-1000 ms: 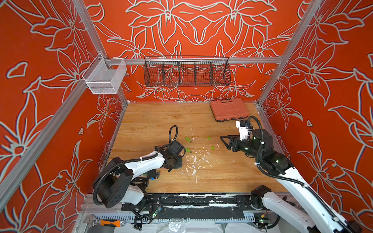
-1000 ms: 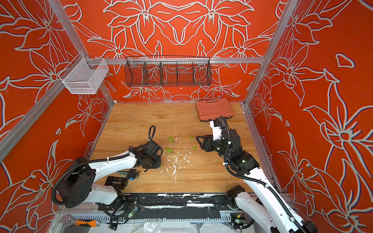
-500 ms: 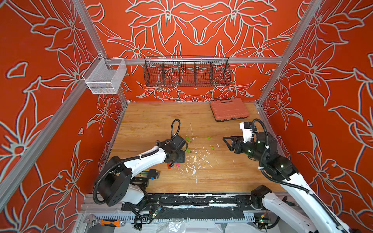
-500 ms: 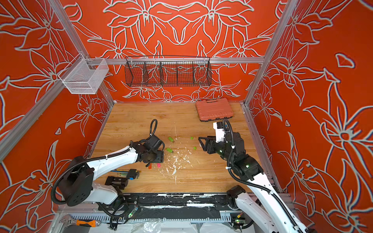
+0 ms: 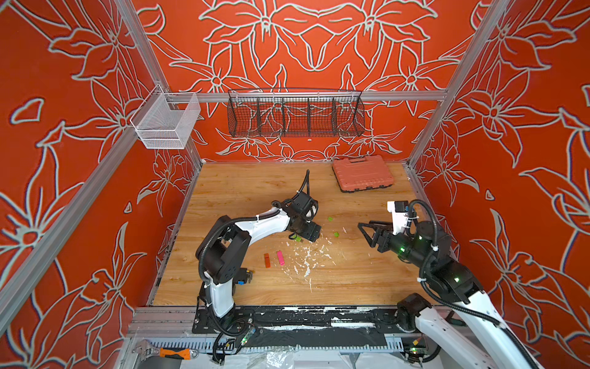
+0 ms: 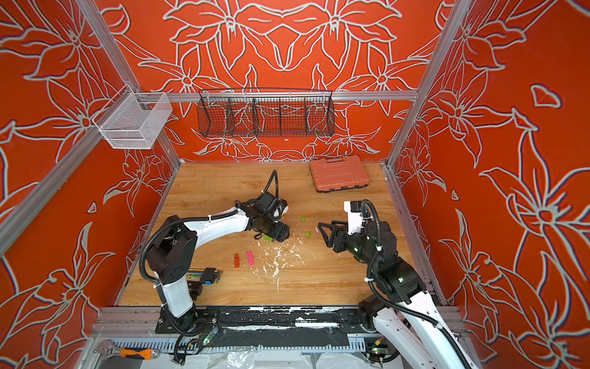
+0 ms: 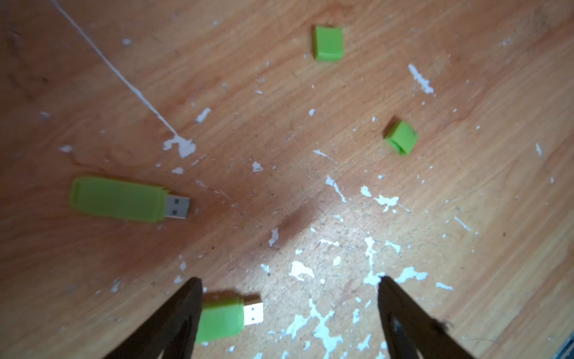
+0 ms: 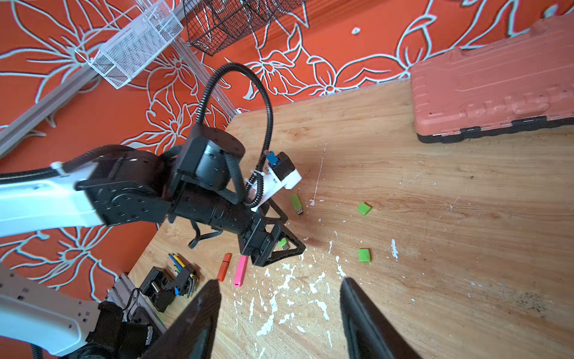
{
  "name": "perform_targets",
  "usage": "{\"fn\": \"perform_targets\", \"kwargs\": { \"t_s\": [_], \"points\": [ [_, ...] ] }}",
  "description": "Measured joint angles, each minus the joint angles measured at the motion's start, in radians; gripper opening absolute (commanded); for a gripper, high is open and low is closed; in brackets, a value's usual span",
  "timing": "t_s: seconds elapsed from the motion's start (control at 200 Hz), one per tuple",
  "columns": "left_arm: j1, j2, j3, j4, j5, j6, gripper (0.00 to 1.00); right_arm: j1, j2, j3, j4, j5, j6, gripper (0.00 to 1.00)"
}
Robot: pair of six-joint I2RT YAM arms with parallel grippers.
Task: Close the usb drive cover
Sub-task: Adjust the USB drive at the center of the board.
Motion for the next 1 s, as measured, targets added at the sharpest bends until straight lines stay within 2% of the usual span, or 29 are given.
{"fn": "perform_targets", "kwargs": {
  "t_s": [0.12,0.465,0.706,1.001],
  "points": [
    [0.019,0.014,0.005,-0.009,0.018,0.034,0.88,0.000,-0.057,-0.021,-0.019,0.000,0.012,0.64],
    [0.039,0.043,0.041,-0.050,0.027,0.076,0.88,0.000,-0.044,-0.047,-0.027,-0.004,0.029,0.64],
    [0.039,0.045,-0.008,-0.068,0.028,0.080,0.88,0.000,-0.026,-0.047,-0.027,-0.013,0.034,0.64],
    [0.039,0.011,-0.059,-0.046,0.027,0.056,0.82,0.000,-0.015,-0.048,-0.024,-0.018,0.035,0.64]
  ]
}}
